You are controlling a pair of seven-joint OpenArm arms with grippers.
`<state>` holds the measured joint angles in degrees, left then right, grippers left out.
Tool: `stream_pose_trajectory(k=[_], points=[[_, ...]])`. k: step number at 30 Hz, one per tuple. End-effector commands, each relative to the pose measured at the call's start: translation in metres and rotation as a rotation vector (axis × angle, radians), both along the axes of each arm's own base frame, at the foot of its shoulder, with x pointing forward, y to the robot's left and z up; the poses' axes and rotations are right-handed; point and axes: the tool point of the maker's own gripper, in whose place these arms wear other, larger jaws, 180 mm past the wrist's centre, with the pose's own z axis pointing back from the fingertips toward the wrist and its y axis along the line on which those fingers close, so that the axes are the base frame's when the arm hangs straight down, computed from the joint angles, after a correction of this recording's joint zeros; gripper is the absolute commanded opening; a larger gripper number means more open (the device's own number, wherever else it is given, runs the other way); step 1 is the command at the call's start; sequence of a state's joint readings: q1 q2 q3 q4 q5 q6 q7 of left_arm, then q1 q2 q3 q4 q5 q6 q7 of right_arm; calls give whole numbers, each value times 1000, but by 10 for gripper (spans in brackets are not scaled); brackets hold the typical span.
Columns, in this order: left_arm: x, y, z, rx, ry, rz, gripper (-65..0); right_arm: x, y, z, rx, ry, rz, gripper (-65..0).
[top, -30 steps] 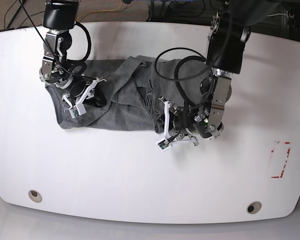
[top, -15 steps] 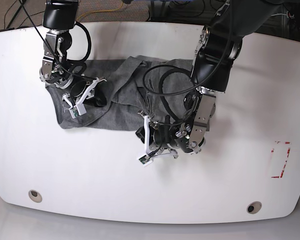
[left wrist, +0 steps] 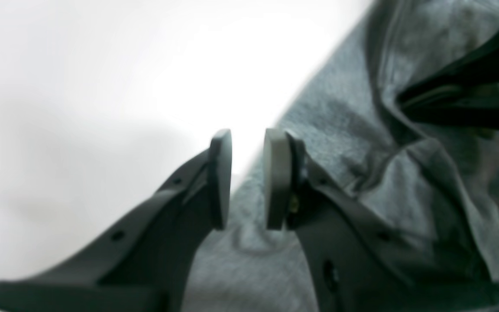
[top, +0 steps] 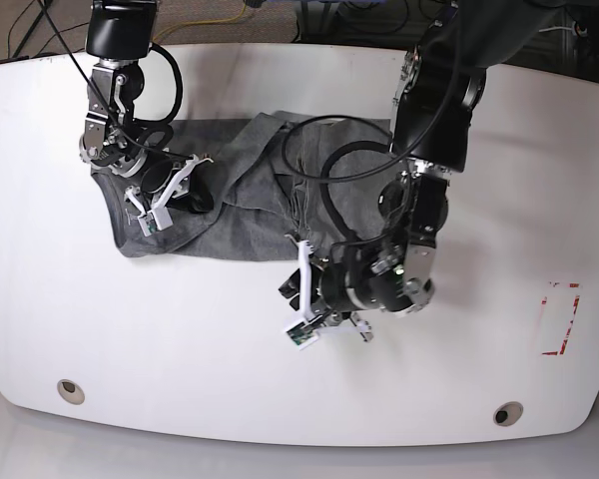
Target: Layout the t-shirt on the table in an organized manner, then fold the t-shirt properly
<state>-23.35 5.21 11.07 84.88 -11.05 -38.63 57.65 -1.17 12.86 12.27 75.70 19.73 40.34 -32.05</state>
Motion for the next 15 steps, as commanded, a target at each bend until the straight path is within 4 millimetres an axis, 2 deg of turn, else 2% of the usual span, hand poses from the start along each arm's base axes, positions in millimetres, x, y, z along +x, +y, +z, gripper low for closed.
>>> stream_pose_trajectory(k=[1,7,11,15], points=[[-9,32,2,40,-40,45,-546,-9,-8,-11,-70,61,22,-564],[-43,88,-29,89,11,148,-546,-3,-9,-7,-70,47,18,-564],[-64,123,-56,110,89,230,-547,0,-9,-5,-70,41,18,-564],[-78,138,-71,111,137,275,-547,1,-9,-5,-70,39,18,-564]])
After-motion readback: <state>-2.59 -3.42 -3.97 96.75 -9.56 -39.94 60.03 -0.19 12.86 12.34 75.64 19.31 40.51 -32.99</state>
